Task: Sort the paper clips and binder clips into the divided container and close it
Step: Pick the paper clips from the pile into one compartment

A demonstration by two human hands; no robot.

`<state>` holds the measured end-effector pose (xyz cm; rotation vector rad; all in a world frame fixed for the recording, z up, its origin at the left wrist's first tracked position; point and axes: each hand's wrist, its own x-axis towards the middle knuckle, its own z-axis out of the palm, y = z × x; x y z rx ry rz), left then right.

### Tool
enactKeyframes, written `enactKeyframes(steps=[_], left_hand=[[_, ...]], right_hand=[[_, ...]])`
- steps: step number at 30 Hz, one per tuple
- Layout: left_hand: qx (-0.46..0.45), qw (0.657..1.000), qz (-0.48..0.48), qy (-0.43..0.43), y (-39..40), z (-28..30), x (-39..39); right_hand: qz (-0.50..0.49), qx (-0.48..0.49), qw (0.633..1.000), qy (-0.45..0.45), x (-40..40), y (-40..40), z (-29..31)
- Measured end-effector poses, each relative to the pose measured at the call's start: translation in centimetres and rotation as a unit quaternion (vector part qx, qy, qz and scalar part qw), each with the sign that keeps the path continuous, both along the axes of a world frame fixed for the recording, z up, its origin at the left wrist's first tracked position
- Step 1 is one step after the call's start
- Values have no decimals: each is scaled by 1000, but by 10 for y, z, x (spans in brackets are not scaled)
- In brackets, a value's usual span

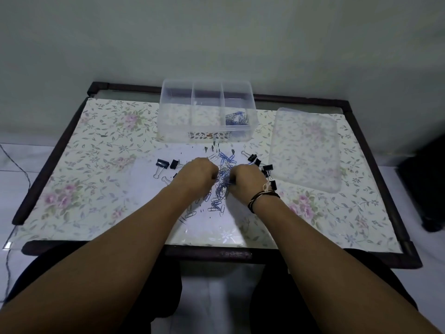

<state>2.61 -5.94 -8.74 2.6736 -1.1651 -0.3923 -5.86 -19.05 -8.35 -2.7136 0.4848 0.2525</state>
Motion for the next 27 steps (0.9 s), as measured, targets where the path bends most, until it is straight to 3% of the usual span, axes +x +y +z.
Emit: enactKeyframes(steps=[5,10,16,18,24,27], left_hand=[[-115,989,69,58,1,14,9],[-227,960,132,96,-11,44,27],[-291,933,181,108,-52,70,64],[-299,930,190,102,-72,75,77],[-253,939,203,111,-105,68,98],[-249,943,196,96,-86,69,83]], right_hand=[[-99,117,987,-42,-2,-22,19],[-188,301,929,-104,10,-47,43],[-213,362,896,-148,65,-81,79],[-231,340,899,-150,93,-94,83],[-189,103,975,-60,137,-106,82],[-176,47,978,-102,114,-100,82]])
